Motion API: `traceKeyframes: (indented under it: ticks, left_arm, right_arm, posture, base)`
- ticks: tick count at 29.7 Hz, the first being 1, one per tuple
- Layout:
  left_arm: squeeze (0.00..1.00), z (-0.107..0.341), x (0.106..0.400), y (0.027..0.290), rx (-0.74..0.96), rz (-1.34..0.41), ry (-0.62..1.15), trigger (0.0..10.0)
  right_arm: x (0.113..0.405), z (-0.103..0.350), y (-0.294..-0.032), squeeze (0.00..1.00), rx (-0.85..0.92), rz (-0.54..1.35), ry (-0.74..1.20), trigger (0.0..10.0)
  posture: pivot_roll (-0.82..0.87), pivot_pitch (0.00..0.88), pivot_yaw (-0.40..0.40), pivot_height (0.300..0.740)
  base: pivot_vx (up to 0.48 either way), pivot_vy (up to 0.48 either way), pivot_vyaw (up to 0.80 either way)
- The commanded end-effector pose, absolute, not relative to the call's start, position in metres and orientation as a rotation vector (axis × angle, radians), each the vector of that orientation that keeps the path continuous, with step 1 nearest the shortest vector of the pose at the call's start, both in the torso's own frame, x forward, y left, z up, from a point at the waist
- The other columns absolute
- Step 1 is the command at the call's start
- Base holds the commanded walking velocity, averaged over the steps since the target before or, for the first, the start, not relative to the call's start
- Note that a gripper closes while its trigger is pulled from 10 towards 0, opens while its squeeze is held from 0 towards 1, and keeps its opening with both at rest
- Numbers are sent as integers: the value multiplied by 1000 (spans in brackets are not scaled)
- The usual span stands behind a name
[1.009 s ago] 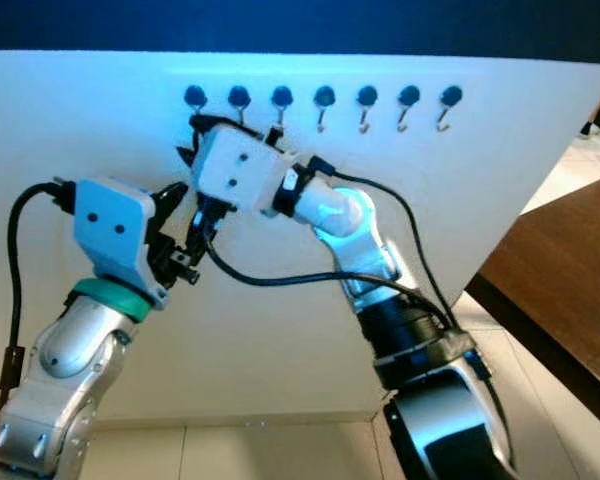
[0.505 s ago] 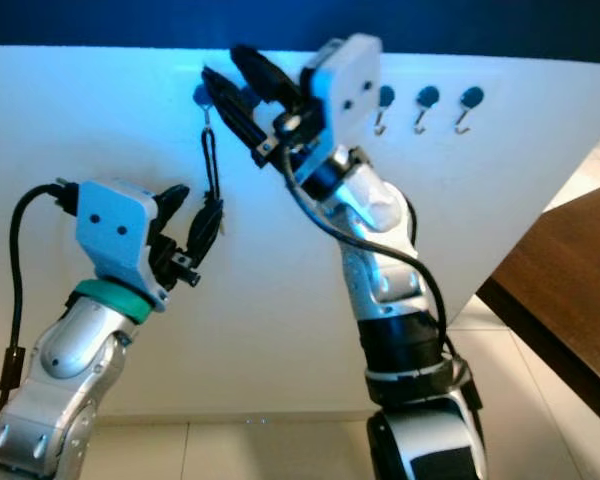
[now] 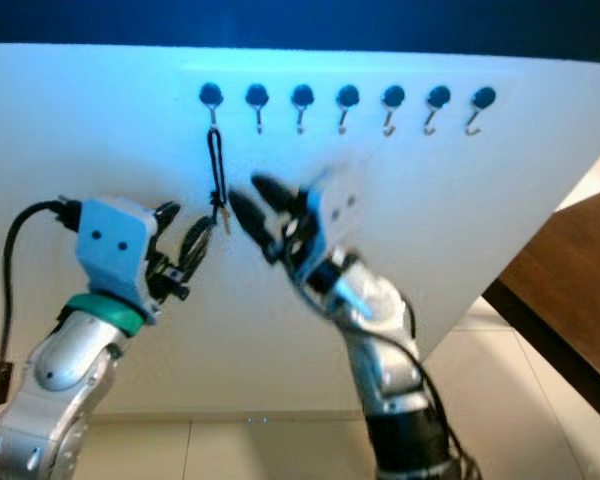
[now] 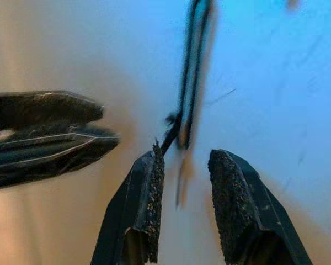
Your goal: Hang keys on a hook
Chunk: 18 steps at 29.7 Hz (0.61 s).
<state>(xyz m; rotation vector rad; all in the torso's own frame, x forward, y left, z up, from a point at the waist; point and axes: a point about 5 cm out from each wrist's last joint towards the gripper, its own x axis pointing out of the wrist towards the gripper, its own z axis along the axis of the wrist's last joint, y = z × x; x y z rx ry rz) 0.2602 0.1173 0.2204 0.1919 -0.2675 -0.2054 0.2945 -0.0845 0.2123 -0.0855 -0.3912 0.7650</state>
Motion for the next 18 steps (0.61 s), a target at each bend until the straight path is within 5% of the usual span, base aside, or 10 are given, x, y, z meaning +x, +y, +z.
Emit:
traceKeyframes:
  ticks: [1, 8, 11, 18]
  left_arm:
    - [0, 215, 261, 120, 205, -189, -252, 10000]
    - [0, 202, 258, 118, 206, -200, -207, 10000]
    - [0, 184, 258, 137, 226, -60, -157, 10000]
    - [0, 177, 259, 155, 225, 76, -140, 10000]
  right_arm:
    - [287, 219, -76, 0, -118, 794, -437, 10000]
    - [273, 206, -82, 0, -211, 700, -411, 10000]
    - [275, 195, -110, 0, -259, 430, -360, 10000]
    - [283, 185, -137, 0, -203, 235, -278, 10000]
  posture:
    - [-78, 23, 68, 740]
    - [-99, 20, 59, 740]
    - [-137, 15, 55, 740]
    - [-146, 16, 42, 740]
  base:
    - [0, 0, 0]
    - [0, 0, 0]
    - [0, 0, 0]
    - [0, 0, 0]
